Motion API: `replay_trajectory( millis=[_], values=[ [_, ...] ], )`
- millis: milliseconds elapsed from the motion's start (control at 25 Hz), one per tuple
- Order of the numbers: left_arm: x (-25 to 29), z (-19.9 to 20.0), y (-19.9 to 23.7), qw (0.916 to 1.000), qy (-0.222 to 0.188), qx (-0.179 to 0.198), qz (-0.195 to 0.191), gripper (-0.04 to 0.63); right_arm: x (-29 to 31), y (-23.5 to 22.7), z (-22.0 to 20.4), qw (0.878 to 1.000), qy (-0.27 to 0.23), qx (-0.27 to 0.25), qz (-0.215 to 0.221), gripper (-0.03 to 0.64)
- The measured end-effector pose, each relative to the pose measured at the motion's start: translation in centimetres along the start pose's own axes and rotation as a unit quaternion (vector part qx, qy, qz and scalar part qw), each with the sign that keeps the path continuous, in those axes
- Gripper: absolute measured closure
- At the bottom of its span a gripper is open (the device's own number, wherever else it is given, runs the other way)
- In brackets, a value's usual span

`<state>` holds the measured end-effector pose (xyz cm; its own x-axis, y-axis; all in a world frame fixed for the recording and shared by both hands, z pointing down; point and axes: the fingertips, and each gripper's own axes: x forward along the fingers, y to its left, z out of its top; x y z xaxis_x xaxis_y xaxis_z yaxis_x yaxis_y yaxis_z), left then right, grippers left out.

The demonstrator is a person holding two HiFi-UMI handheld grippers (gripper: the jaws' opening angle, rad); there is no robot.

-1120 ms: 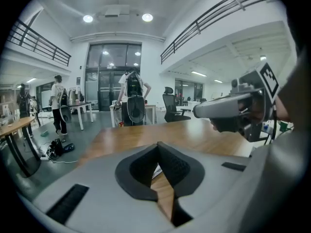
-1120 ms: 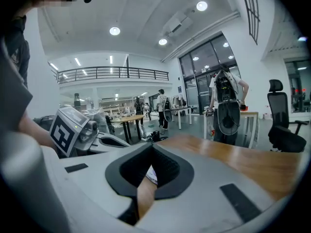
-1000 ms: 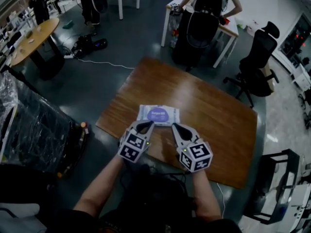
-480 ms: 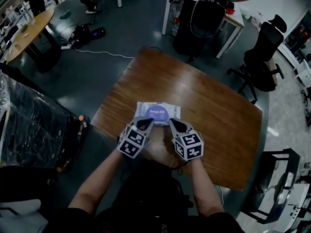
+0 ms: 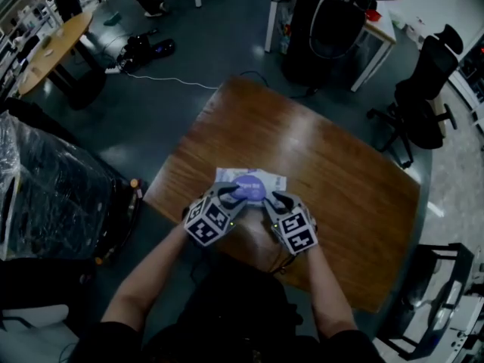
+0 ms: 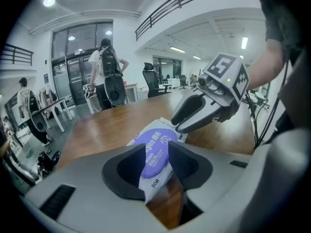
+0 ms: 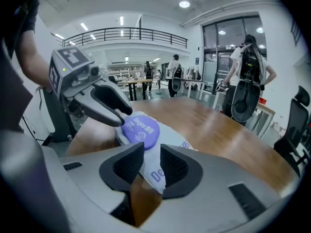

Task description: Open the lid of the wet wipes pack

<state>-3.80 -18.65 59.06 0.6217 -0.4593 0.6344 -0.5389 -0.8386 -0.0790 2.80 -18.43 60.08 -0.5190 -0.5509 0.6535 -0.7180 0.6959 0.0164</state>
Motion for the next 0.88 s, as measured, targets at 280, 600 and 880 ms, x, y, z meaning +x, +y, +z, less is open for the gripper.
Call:
replay_trajectory(
  millis=[280, 600, 880],
  values=[
    [1.1, -0.8, -0.4, 0.9897, 0.057, 0.118, -0.058, 0.336, 1.9, 0.2, -1.6, 0.997, 0.041, -0.059, 0.026, 0.505],
    [2.5, -0.5, -0.4, 0.9580, 0.113, 0.249, -0.087, 0.305, 2.0, 0.4, -1.6, 0.996, 0.043, -0.068, 0.033, 0.517],
    [3.2, -1.2, -0.7, 0.9443, 0.134, 0.282, -0.104, 0.281, 2.1, 0.7, -1.4, 0.997, 0.041, -0.060, 0.030, 0.520]
  ],
)
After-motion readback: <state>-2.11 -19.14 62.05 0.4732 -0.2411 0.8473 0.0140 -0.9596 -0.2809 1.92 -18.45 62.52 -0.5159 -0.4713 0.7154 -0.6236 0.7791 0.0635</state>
